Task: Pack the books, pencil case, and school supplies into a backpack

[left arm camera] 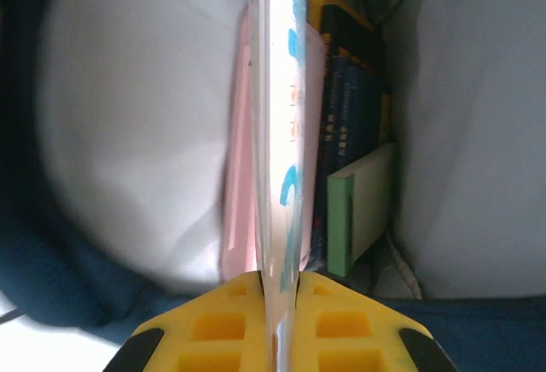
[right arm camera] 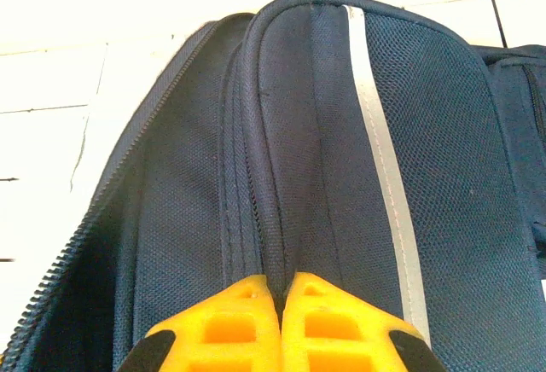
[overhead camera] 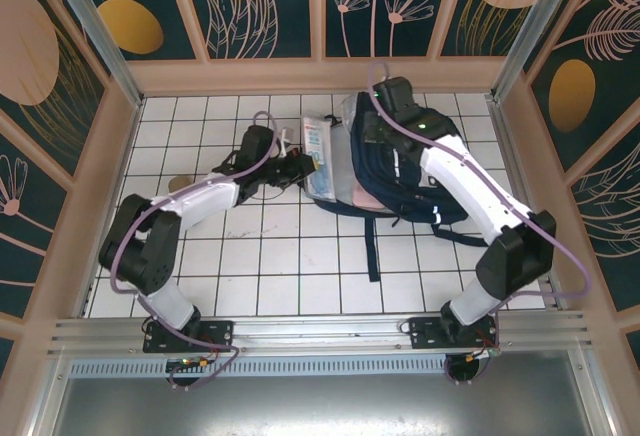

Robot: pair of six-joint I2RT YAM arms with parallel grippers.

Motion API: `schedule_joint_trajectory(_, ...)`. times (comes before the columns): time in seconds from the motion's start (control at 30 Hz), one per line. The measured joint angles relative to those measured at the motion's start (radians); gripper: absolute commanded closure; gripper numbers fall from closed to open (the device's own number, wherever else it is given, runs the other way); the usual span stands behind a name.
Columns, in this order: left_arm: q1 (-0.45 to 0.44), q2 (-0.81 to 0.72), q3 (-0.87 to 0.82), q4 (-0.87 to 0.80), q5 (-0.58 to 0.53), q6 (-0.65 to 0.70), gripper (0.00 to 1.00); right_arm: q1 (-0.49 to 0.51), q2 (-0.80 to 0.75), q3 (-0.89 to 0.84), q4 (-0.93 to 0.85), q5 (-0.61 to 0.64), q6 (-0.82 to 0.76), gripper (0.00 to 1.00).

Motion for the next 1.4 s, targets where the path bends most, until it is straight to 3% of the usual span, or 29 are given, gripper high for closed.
schedule_joint_trajectory(0.17,-0.074,0.148,0.132,0.022,0.000,-0.019,0.91,-0.062,-0.062,-0.034,0.015,-0.090,0.011,1.00)
schedule_joint_trajectory(0.47,-0.162,0.380,0.359,0.024,-0.001,-0.037,0.89,-0.084,-0.083,-0.079,0.047,-0.156,0.033,1.00)
schedule_joint_trajectory(0.6,-0.183,0.411,0.394,0.000,-0.011,-0.039,0.74,-0.090,-0.087,-0.084,0.050,-0.164,0.036,1.00)
schedule_joint_trajectory(0.77,-0.191,0.412,0.394,-0.041,-0.027,-0.024,0.39,-0.101,-0.101,-0.100,0.062,-0.183,0.038,1.00)
schedule_joint_trajectory(1.2,-0.188,0.275,0.393,-0.196,-0.143,0.055,0.03,-0.110,-0.101,-0.113,0.084,-0.219,0.052,1.00)
schedule_joint_trajectory(1.4,-0.139,0.124,0.309,-0.282,-0.264,0.085,0.02,-0.114,-0.101,-0.114,0.085,-0.240,0.051,1.00)
